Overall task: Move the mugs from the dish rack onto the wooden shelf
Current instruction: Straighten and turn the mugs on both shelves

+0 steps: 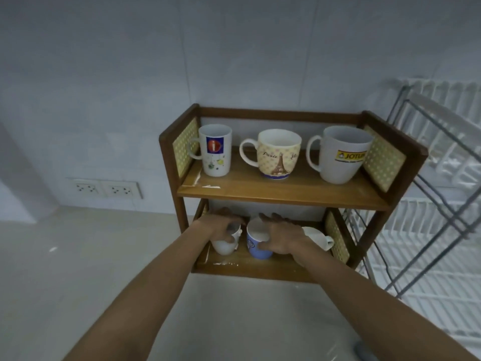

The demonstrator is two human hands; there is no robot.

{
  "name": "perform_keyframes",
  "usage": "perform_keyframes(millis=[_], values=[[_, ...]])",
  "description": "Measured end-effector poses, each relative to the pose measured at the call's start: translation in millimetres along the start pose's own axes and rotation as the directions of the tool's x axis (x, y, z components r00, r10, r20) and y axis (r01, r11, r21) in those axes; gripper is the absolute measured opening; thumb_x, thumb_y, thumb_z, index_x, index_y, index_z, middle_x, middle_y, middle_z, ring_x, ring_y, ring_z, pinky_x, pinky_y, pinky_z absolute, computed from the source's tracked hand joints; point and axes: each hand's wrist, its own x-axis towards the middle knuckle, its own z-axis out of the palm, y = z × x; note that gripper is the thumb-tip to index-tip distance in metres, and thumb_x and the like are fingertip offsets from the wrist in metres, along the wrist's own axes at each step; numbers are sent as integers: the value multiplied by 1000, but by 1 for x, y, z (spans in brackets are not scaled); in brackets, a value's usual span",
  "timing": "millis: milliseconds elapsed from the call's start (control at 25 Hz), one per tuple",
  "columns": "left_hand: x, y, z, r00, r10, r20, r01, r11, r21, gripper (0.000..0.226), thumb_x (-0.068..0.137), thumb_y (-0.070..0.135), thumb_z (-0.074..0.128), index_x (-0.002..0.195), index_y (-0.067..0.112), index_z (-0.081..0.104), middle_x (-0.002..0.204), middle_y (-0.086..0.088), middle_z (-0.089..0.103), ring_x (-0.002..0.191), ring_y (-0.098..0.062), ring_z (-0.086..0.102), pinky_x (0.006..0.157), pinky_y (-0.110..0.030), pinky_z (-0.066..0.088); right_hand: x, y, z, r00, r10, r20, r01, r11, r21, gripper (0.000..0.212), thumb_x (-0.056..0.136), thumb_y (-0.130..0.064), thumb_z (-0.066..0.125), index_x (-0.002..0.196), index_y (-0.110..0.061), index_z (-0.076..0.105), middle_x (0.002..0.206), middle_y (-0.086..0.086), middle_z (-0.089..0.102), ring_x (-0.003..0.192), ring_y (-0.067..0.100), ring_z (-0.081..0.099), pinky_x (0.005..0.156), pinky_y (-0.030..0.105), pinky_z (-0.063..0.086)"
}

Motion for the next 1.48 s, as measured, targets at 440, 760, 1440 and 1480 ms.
perform_keyframes(millis=[440,760,1440,1480], values=[[-15,3,-50,946,-79,315,62,996,64,87,79,37,73,149,26,22,156,-4,24,143,-28,23,111,-39,27,24,-4,-14,984,-132,124,144,985,-92,84,78,-21,73,145,-29,23,143,11,41,128,33,41,101,44,43],[-13,1,-47,949,-38,314,-9,989,146,80,84,29,68,149,30,22,155,-5,26,140,-29,29,110,-41,35,24,2,-15,966,-162,199,178,982,-64,76,88,-42,59,148,-38,12,160,10,9,140,36,25,108,43,30],[4,10,-23,962,-263,69,253,959,127,86,74,67,59,139,13,41,140,-12,47,125,-31,46,100,-39,44,27,11,-14,950,-267,165,258,963,70,85,80,-22,74,147,-27,22,149,6,33,133,29,35,105,45,40],[7,10,-21,958,-279,59,271,955,122,87,74,68,58,138,12,42,139,-12,48,126,-31,46,101,-40,44,28,13,-13,952,-258,162,249,966,74,87,79,-21,75,147,-25,21,148,7,34,132,29,36,104,45,40]])
